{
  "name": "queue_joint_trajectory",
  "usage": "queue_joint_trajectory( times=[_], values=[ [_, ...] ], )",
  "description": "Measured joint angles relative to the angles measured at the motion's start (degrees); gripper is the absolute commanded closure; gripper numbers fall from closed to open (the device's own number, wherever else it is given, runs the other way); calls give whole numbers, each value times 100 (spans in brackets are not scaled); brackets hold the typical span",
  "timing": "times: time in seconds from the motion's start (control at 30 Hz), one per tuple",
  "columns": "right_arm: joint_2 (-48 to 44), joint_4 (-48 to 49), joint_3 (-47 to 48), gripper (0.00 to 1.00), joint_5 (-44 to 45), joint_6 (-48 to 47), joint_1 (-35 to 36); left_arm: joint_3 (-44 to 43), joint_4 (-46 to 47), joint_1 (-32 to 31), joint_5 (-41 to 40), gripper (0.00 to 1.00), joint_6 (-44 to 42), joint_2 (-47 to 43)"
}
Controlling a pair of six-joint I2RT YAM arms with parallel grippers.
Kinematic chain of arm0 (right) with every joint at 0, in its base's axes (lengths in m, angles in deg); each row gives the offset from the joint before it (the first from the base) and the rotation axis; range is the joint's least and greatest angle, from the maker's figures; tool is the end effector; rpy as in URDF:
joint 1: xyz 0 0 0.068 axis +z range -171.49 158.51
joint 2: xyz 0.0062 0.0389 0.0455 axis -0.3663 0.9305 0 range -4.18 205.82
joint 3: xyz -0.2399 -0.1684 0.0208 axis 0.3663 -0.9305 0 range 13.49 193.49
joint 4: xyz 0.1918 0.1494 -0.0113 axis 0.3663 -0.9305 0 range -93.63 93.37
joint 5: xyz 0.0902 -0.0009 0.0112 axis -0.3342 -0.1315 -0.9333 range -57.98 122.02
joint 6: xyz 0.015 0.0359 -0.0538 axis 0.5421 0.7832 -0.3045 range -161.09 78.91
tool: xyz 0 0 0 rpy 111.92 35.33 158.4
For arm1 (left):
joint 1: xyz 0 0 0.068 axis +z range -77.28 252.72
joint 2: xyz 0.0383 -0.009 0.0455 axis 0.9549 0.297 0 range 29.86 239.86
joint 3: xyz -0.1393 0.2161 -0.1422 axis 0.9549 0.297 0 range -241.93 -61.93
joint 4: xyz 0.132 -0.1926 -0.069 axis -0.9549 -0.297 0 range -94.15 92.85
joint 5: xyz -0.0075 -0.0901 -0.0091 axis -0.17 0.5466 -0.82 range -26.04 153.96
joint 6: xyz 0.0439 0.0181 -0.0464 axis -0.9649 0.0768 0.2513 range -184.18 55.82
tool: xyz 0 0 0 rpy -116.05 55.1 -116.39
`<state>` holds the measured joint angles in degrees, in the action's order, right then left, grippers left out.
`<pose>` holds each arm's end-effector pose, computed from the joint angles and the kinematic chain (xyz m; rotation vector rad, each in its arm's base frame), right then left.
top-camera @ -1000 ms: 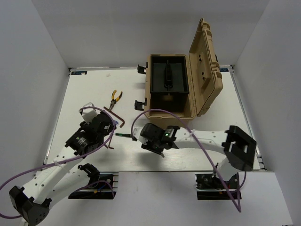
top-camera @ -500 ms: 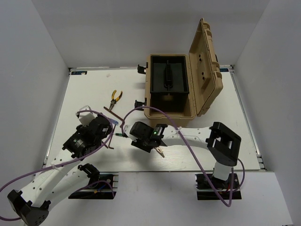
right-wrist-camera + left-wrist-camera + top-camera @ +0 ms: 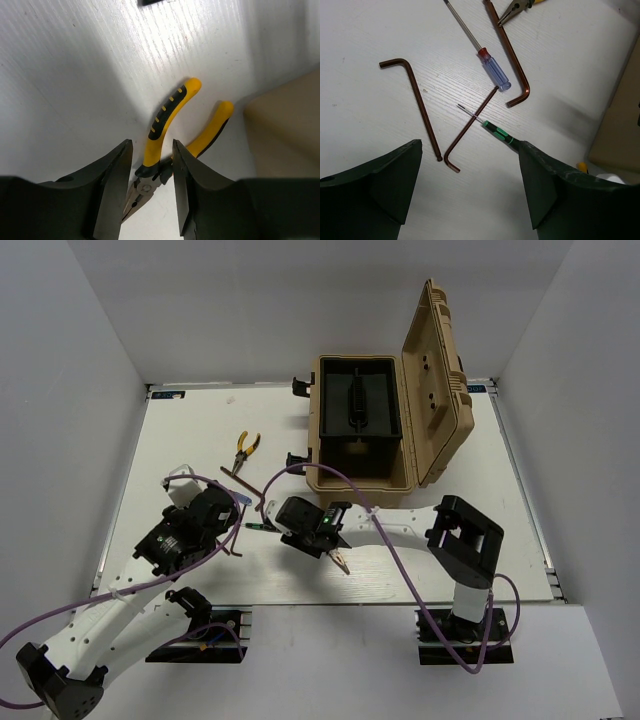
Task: Sort the tools into containers
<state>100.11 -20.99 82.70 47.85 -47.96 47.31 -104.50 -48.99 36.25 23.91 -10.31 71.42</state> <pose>0.1483 0.3426 0.2024 -1.4853 2.0703 0.0541 0.1030 -0.0340 0.2785 -0.6113 2.1197 0.0103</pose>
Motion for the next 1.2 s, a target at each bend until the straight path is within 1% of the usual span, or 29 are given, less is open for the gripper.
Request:
queue_joint_trajectory(
  times=[0.27, 0.47, 0.67, 0.83, 1.07, 1.1, 1.2],
  values=[
    [118, -17, 0, 57, -645, 52, -273, 74, 13, 0, 7, 12, 4, 0],
    [251, -61, 0, 57, -752, 52, -402, 87, 31, 0, 31, 12, 4, 31],
    [295, -109, 52, 63, -844, 39, -407, 87, 42, 0, 39, 12, 4, 22],
    [319, -186, 85, 68, -1132, 22, -356, 87, 44, 0, 37, 12, 7, -20],
    [348, -271, 125, 87, -1482, -94, -203, 96, 39, 0, 37, 12, 26, -74],
    [348, -273, 127, 99, -1523, -118, -197, 96, 39, 0, 37, 12, 26, -81],
    [345, -313, 133, 100, -1668, -227, -199, 96, 39, 0, 37, 12, 28, -90]
  ],
)
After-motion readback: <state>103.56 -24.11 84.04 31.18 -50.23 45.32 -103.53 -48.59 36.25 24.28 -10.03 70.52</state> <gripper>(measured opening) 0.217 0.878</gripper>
